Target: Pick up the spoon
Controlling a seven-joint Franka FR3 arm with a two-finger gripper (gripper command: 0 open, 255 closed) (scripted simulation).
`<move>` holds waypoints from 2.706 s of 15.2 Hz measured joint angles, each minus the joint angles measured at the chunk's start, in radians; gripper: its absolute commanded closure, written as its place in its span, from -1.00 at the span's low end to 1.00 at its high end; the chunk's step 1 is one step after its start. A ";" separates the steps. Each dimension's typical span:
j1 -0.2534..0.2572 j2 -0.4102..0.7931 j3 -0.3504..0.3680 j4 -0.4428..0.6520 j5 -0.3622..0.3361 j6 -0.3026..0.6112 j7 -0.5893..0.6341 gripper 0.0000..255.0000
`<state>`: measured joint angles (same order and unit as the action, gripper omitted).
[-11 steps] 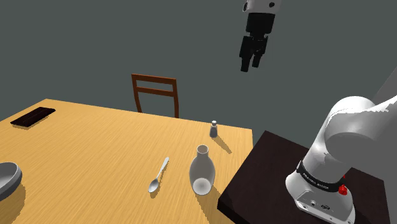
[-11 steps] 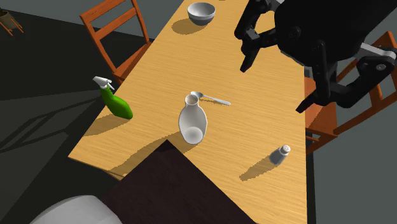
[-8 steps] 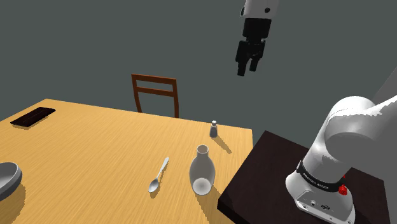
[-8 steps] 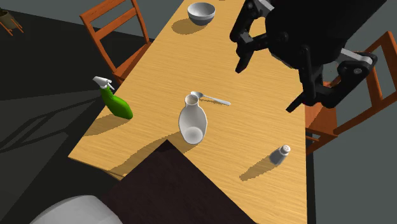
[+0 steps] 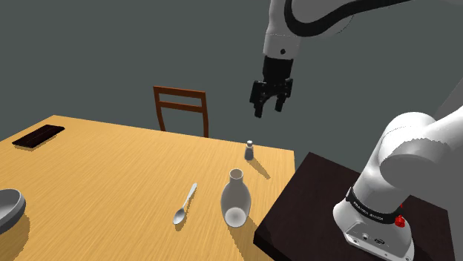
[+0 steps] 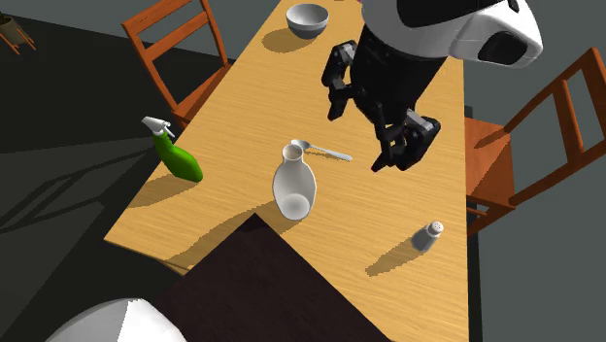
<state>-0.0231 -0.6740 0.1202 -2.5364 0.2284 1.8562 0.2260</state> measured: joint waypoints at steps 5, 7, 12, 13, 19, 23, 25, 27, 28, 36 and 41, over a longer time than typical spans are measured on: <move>0.007 0.107 0.095 -0.046 0.072 0.174 0.153 -1.00; 0.009 0.177 0.136 -0.047 0.096 0.254 0.215 -1.00; 0.008 0.341 0.226 -0.050 0.135 0.445 0.368 -1.00; 0.005 0.381 0.242 -0.046 0.137 0.485 0.399 -1.00; -0.012 0.645 0.314 0.038 0.071 0.689 0.622 -1.00; 0.009 0.826 0.309 0.113 -0.028 0.804 0.798 -1.00; 0.039 0.918 0.282 0.165 -0.084 0.850 0.889 -1.00; 0.075 0.999 0.250 0.213 -0.122 0.887 0.966 -1.00; 0.089 1.037 0.233 0.238 -0.135 0.903 0.996 -1.00; 0.231 1.337 0.108 0.500 -0.178 0.968 1.203 -1.00; 0.243 1.410 0.094 0.535 -0.182 1.008 1.208 -1.00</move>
<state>0.2197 0.7360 0.2139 -2.0018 0.0467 2.8641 1.4340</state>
